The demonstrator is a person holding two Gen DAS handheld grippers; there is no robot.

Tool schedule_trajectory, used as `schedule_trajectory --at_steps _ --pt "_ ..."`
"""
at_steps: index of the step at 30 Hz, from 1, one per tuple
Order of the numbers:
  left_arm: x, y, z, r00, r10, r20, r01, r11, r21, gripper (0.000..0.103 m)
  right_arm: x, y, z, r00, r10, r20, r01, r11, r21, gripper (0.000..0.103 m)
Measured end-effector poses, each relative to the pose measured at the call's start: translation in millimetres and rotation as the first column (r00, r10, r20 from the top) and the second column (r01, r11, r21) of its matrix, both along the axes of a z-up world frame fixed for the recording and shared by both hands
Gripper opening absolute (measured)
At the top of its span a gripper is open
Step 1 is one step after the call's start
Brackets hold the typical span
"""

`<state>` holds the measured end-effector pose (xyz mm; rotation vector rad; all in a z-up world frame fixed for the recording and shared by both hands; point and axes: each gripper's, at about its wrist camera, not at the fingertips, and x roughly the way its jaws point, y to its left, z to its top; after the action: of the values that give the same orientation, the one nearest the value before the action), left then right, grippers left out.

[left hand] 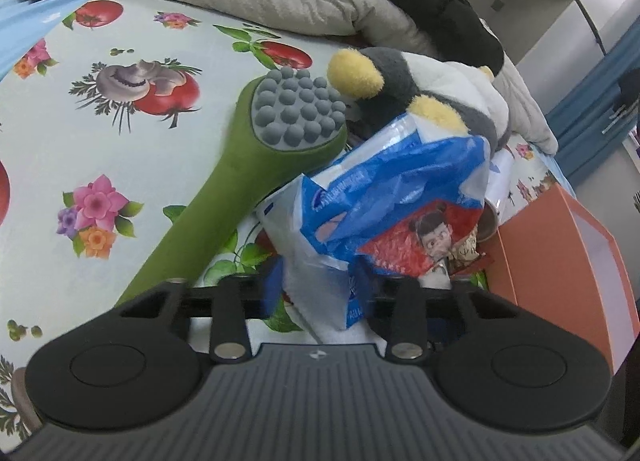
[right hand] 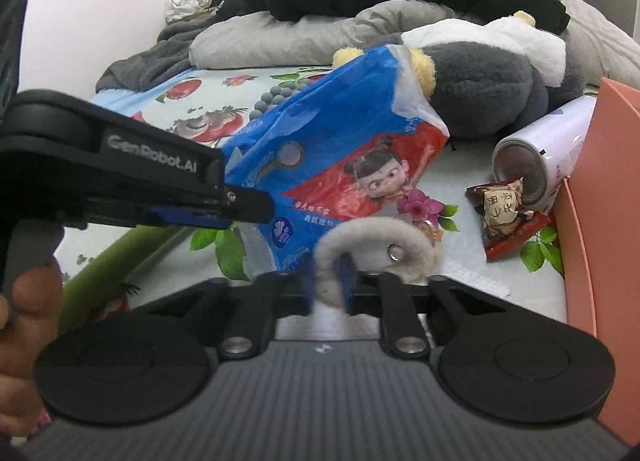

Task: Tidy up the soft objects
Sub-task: 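Grasp the blue snack bag with the left tool while right grasps the fuzzy hair tie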

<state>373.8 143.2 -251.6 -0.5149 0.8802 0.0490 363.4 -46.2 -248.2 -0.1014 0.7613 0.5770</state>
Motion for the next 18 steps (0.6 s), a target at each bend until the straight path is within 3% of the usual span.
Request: schedule_trajectory --at_steps 4,9,18 --pt "-5.1 -4.9 6.1 0.999 0.024 0.024 -0.025 0.999 0.035 0.021 -8.1 -0.9 9.3 0.999 -0.003 0.035 0.003 1.000 -0.005 0.011" --pt "-22.8 -9.7 21.5 0.997 0.044 0.061 -0.046 0.999 0.028 0.020 -24.0 -8.0 29.0 0.997 -0.002 0.078 0.003 1.000 -0.018 0.011" --pt "-88.7 -24.9 46.4 0.991 0.099 0.086 -0.099 0.995 -0.005 0.017 -72.0 -29.8 63.8 0.992 0.007 0.128 -0.003 1.000 -0.028 0.011"
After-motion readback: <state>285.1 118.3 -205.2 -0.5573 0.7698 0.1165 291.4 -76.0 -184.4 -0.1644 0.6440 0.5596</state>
